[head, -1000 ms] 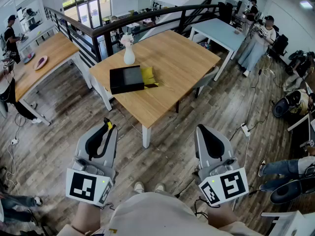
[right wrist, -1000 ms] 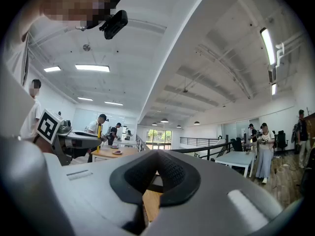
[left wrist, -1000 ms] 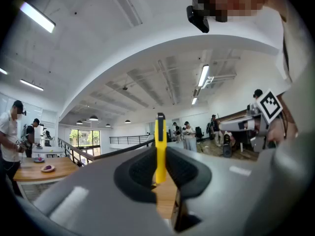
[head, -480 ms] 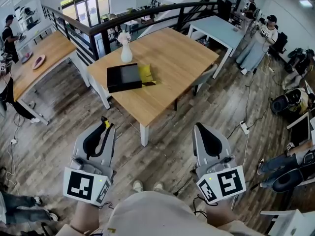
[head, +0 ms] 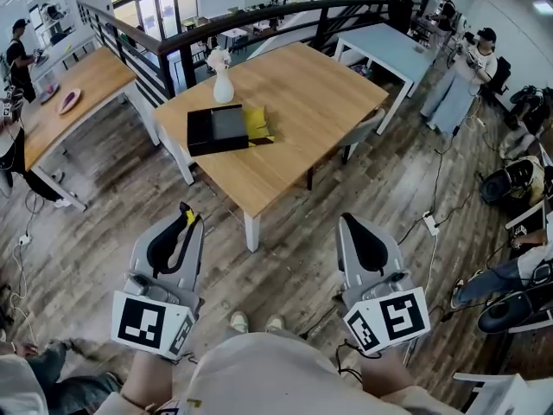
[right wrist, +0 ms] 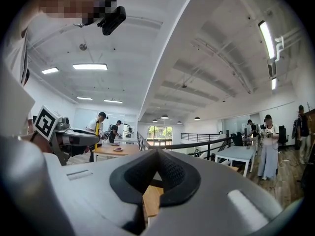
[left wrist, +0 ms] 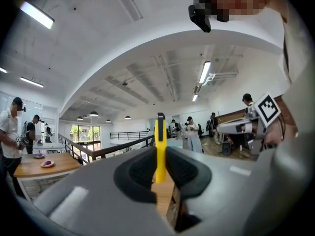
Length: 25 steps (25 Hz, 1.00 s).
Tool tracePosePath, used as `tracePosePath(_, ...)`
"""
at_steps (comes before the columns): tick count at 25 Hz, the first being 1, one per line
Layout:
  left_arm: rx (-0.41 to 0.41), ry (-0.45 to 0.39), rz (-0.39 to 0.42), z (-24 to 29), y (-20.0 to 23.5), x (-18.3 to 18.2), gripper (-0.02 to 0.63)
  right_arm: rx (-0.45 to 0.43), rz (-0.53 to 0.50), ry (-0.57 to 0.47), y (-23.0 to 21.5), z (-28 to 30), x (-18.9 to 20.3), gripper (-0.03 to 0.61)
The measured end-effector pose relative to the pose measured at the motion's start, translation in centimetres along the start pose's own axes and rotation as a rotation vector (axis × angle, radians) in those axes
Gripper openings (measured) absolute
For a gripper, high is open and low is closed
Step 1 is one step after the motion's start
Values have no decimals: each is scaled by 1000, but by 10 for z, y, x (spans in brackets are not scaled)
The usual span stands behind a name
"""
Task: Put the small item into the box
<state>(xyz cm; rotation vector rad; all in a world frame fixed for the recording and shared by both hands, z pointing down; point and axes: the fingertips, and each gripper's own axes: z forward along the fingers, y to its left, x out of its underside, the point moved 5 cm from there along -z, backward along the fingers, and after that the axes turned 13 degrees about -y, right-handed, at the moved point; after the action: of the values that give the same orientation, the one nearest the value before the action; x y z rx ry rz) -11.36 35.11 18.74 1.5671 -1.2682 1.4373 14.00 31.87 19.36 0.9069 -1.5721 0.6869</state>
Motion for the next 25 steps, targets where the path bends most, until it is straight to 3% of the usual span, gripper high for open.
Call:
tracePosePath(18,-35,3,20,25,-63,8,49,-50,22,-2,-60,-15,18,0)
tracePosePath(22,-48,36,80,26,-75,14,49,-58,30,9,-65,-19,26,0)
tracePosePath(25,-46,24,78,28,-77,16,49,-72,39,23,-65,-19,34,0)
